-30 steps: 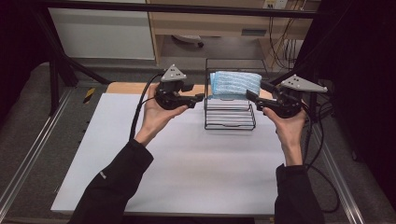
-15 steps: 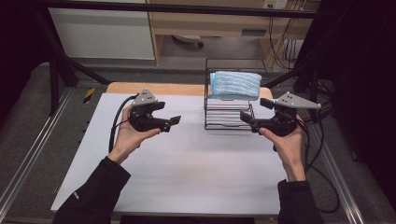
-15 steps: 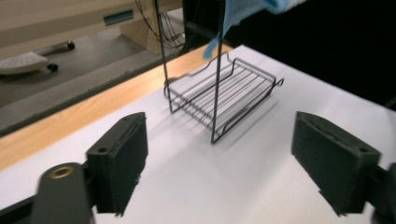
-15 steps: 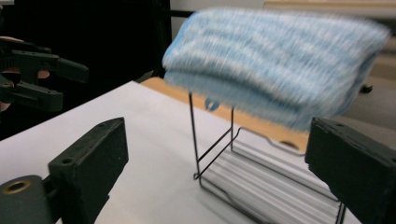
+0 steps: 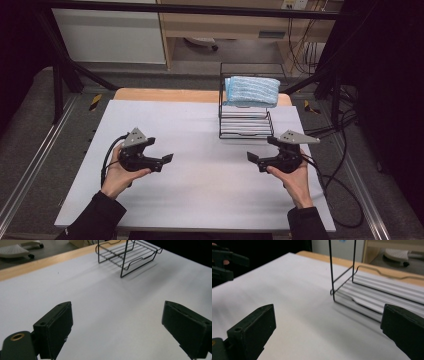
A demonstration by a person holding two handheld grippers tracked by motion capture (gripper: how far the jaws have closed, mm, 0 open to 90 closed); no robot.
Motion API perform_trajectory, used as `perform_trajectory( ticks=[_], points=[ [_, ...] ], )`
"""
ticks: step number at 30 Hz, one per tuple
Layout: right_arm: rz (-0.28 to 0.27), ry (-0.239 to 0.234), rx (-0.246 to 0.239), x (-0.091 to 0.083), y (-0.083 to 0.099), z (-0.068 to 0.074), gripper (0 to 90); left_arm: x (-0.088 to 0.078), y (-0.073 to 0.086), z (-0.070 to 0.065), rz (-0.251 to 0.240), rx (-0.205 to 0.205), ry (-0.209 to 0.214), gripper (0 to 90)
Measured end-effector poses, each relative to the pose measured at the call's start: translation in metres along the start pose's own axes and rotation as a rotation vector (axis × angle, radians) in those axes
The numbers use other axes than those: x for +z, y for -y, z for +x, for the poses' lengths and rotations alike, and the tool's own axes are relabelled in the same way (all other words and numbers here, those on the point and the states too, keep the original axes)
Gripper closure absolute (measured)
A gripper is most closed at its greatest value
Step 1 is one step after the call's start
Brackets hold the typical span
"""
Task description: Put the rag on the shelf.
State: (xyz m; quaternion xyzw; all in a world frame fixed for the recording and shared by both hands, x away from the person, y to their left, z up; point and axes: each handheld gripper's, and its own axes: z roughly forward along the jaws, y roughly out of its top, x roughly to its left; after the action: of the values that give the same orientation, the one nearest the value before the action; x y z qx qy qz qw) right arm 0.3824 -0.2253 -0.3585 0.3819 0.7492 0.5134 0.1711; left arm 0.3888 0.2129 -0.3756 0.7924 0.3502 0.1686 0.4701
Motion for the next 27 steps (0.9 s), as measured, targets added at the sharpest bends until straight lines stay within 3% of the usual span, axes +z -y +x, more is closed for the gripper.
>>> perform_trajectory(
  ticks=[5,15,21,27],
  points=[
    [0.048,-0.009,0.01,0.004,0.026,-0.002,0.6,-0.004,0.025,0.006,0.011,-0.027,-0.006,10.1],
    [0.118,-0.028,0.03,0.002,0.068,-0.009,0.6,-0.01,0.063,0.017,0.06,-0.016,-0.019,10.0],
    [0.138,-0.042,0.058,-0.007,0.085,-0.016,0.6,-0.015,0.078,0.022,0.075,-0.022,-0.028,10.0],
    [0.166,-0.027,0.035,-0.009,0.094,-0.019,0.6,-0.018,0.087,0.024,0.076,-0.03,-0.03,9.9]
  ],
)
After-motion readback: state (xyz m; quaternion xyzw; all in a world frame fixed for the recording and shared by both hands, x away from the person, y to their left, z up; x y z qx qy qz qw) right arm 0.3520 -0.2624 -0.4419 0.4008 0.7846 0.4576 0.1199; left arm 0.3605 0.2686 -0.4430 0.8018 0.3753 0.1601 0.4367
